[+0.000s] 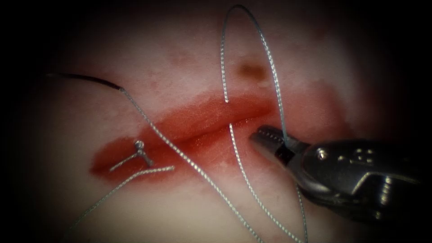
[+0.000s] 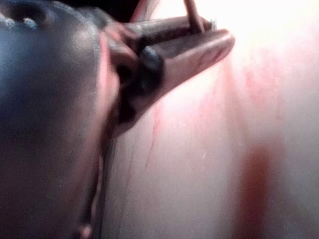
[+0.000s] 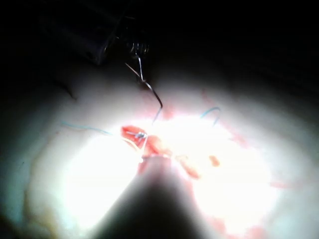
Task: Wound Closure
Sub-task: Mistakenly pull the suture through the incision with the right grasper.
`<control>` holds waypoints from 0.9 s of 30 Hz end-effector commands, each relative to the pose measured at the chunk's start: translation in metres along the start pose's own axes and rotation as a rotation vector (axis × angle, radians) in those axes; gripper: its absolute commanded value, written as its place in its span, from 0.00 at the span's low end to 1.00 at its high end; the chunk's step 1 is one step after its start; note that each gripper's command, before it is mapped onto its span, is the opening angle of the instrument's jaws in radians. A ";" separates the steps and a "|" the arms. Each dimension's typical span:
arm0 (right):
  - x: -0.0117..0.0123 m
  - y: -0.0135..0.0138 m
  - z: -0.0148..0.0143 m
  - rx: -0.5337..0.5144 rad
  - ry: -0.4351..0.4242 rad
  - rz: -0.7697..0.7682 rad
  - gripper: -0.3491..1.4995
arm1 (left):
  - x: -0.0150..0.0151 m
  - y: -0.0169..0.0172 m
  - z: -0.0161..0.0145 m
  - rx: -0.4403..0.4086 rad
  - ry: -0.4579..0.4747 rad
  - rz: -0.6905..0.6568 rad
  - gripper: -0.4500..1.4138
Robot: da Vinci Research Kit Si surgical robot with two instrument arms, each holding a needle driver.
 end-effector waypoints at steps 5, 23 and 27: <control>0.0015 -0.0001 -0.0003 0.000 0.083 0.021 0.59 | -0.0005 -0.0011 -0.0006 0.003 -0.003 0.004 0.00; 0.0038 0.0045 -0.0078 -0.043 0.063 0.006 0.89 | -0.0005 -0.0010 -0.0006 0.003 -0.002 0.005 0.00; 0.0046 0.0052 -0.0097 -0.049 0.060 0.003 0.89 | -0.0005 -0.0010 -0.0006 0.003 -0.002 0.005 0.00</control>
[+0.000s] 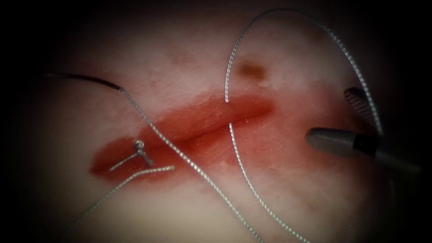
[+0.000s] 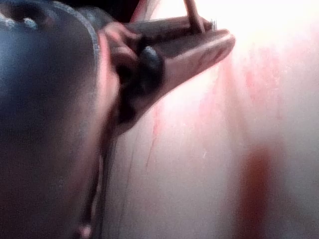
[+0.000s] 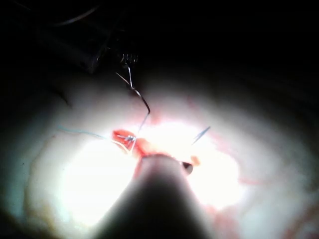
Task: Wound Closure
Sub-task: Mistakenly pull the suture through the incision with the right grasper.
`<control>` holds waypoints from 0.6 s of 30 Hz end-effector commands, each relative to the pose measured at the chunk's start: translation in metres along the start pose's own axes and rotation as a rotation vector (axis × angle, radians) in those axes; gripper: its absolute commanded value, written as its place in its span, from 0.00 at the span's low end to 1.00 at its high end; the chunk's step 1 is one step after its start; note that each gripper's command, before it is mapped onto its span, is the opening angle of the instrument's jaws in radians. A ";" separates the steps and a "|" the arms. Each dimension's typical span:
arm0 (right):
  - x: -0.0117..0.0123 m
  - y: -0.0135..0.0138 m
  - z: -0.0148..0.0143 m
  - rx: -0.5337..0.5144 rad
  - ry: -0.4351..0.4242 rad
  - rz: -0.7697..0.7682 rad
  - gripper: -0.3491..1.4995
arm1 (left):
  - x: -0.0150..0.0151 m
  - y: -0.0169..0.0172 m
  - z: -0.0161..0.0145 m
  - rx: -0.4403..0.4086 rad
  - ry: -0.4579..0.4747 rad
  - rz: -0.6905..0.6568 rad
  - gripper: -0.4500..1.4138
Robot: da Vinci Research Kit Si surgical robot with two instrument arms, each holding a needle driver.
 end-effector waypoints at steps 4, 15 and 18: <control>0.0029 0.0004 -0.0018 -0.007 0.021 0.034 0.89 | -0.0005 -0.0011 -0.0005 0.004 -0.005 0.004 0.00; 0.0054 0.0021 -0.0034 -0.061 0.123 0.071 0.92 | -0.0005 -0.0011 -0.0005 0.004 -0.005 0.004 0.00; 0.0068 0.0030 -0.0038 -0.079 0.225 0.055 0.95 | -0.0005 -0.0011 -0.0005 0.004 -0.004 0.004 0.00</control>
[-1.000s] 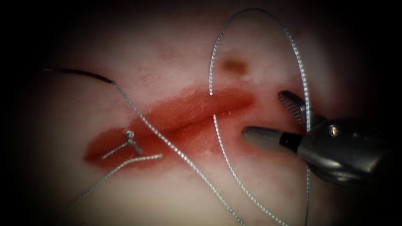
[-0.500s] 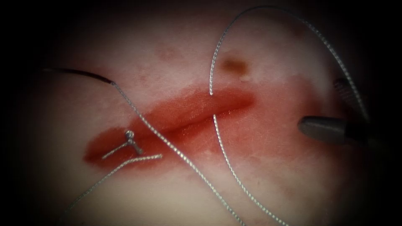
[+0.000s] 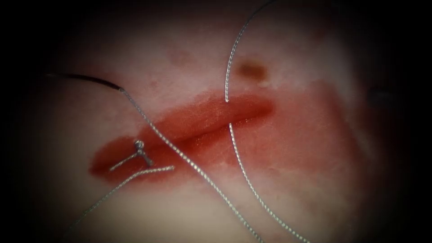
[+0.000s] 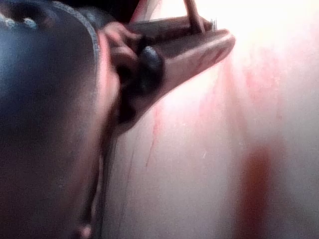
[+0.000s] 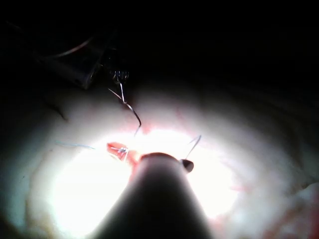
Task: Wound Closure
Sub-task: Mistakenly pull the suture through the incision with the right grasper.
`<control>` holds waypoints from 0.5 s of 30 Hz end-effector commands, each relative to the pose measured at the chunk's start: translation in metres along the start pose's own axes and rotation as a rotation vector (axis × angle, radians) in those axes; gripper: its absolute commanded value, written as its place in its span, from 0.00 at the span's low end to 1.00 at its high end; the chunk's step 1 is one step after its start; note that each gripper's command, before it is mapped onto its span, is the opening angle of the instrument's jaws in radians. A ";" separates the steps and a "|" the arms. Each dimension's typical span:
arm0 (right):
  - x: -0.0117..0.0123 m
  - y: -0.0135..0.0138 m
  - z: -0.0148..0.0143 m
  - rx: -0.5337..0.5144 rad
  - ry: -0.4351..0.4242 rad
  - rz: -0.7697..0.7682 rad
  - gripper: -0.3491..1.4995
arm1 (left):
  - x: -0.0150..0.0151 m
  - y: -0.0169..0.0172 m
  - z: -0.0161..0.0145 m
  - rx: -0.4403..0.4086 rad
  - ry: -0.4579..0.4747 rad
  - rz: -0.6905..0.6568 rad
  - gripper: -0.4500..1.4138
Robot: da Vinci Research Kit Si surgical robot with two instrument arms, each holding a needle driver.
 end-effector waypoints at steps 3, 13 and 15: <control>0.0025 0.0004 0.0001 -0.009 0.132 -0.004 0.95 | -0.0005 -0.0011 -0.0005 0.004 -0.004 0.004 0.00; 0.0081 -0.0012 0.0012 0.563 0.275 -0.202 0.93 | -0.0005 -0.0011 -0.0003 0.005 -0.007 0.004 0.00; 0.0078 -0.0033 0.0017 0.570 0.279 -0.297 0.92 | -0.0005 -0.0011 -0.0003 0.005 -0.007 0.004 0.00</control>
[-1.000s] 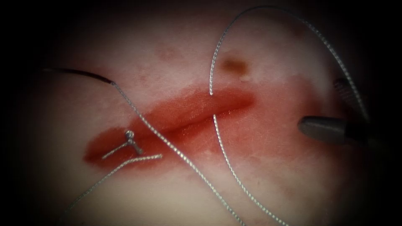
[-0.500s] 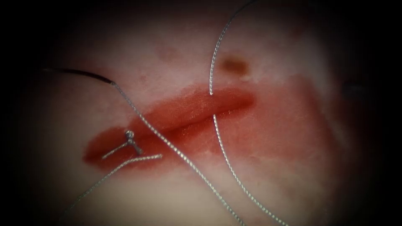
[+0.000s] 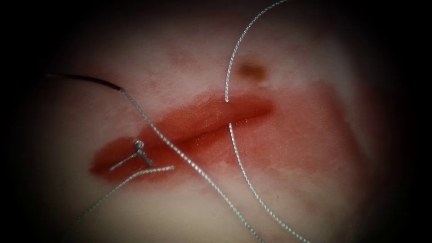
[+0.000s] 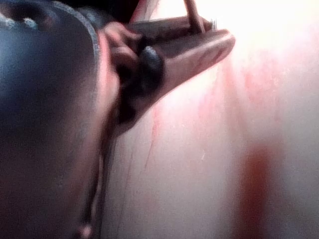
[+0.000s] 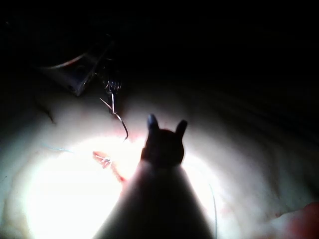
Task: Wound Closure
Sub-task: Mistakenly pull the suture through the incision with the right grasper.
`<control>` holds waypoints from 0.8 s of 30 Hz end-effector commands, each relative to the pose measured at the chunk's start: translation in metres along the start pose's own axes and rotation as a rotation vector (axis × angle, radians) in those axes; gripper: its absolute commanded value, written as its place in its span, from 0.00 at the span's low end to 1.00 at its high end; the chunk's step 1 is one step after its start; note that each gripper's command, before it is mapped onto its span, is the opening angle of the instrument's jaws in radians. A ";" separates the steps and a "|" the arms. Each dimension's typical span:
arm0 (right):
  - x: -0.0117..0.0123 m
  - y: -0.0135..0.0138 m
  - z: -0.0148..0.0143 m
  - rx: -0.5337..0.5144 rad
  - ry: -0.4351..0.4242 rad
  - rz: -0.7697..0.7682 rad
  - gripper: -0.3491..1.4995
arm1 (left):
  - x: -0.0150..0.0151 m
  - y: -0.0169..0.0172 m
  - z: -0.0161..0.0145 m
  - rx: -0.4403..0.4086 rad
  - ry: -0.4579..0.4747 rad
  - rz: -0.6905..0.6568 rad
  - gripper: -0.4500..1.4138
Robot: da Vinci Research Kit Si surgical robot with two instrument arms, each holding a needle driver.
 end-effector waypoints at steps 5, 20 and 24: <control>-0.0002 -0.0060 0.0075 0.031 -0.118 -0.070 0.94 | -0.0005 -0.0010 -0.0005 0.003 -0.002 0.005 0.00; -0.0166 -0.0071 0.0117 -0.230 -0.185 0.202 0.90 | -0.0005 -0.0010 -0.0005 0.001 0.001 0.005 0.00; -0.0192 -0.0056 0.0100 -0.290 -0.297 0.231 0.91 | -0.0005 -0.0010 -0.0005 0.001 0.001 0.005 0.00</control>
